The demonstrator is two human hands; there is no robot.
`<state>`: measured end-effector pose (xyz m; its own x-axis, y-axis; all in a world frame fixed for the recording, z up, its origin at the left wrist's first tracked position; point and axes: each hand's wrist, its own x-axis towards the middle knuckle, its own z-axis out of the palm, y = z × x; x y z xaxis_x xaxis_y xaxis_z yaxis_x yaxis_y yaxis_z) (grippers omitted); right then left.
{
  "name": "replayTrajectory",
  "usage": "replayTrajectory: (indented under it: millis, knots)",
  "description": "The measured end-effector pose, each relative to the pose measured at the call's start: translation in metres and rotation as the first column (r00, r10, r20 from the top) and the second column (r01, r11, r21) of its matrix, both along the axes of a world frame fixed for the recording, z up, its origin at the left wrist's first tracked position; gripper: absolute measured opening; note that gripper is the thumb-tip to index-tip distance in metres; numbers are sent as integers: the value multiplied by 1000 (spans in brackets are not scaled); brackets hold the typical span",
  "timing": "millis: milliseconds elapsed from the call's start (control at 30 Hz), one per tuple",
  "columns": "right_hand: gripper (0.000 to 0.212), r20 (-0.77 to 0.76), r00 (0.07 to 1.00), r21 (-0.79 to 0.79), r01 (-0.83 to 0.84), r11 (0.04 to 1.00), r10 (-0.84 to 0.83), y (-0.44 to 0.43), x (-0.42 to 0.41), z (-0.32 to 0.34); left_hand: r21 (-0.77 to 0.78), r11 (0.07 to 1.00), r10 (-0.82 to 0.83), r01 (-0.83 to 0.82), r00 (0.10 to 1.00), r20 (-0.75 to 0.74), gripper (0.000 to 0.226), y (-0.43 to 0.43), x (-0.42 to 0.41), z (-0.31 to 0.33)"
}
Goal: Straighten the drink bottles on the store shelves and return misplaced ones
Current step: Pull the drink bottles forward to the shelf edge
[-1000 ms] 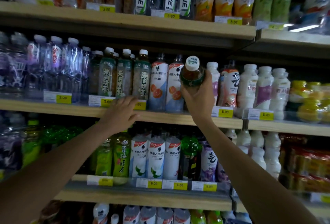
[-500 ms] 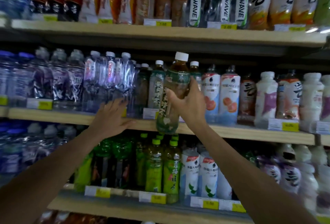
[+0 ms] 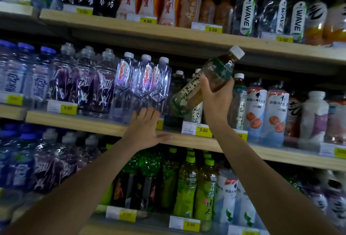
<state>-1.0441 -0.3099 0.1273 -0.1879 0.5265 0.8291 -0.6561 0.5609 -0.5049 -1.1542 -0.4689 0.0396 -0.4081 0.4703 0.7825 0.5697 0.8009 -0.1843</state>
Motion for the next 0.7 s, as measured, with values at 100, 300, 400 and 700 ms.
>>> replayTrajectory:
  millis: [100,300,400,700]
  knots:
    - [61,35,999,94,33,995,-37,-9,-12,5,15,1000,-6,7,1000,-23,85,0,-2,0]
    - [69,206,945,280,191,941,-253,-15,-36,-4,25,1000,-14,14,1000,-17,83,0,1,0]
    - [66,257,918,299,222,928,-302,-16,-47,-6,33,999,-18,18,1000,-5,82,0,1,-1]
    - [73,271,902,346,234,908,-336,-31,-64,-4,58,998,-37,36,999,15,82,0,3,-1]
